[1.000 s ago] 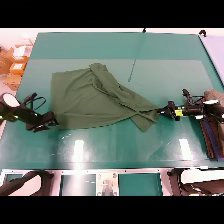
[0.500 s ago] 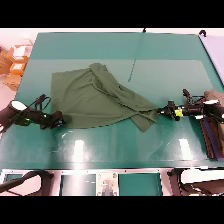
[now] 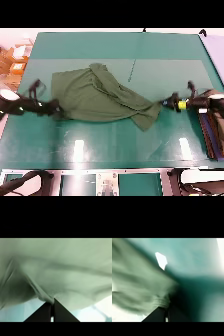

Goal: Fold the shirts.

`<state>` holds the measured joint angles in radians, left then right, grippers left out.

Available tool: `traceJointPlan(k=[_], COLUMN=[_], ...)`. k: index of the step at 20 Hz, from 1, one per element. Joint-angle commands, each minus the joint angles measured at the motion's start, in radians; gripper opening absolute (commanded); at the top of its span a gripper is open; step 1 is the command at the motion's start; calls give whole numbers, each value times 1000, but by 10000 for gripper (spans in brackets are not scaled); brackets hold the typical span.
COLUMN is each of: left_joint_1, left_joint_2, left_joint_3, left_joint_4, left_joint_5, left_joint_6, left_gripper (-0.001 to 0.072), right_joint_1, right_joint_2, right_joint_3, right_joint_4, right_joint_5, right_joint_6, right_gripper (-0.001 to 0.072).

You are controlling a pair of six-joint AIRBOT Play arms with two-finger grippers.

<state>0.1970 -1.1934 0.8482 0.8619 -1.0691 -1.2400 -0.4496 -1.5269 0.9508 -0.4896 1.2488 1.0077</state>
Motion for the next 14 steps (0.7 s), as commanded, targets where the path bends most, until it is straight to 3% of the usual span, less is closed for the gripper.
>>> traceJointPlan(k=[1,6,10,14], left_joint_1=[1,1,1,1], left_joint_2=[135,295,302,302], left_joint_3=[245,821,1249,1380], left_joint_4=[-113,-146,-143,-143], left_joint_5=[-75,17,97,159], left_joint_6=[4,-22,-72,-79], left_gripper=[25,25,26,25], right_joint_1=[-2,-31,-115,-209], right_joint_2=[106,290,417,562], right_joint_3=[196,648,907,963], right_joint_4=[347,741,752,749], right_joint_5=[154,102,-98,-241], right_joint_6=[-17,-18,-17,-20], right_gripper=[16,16,16,16])
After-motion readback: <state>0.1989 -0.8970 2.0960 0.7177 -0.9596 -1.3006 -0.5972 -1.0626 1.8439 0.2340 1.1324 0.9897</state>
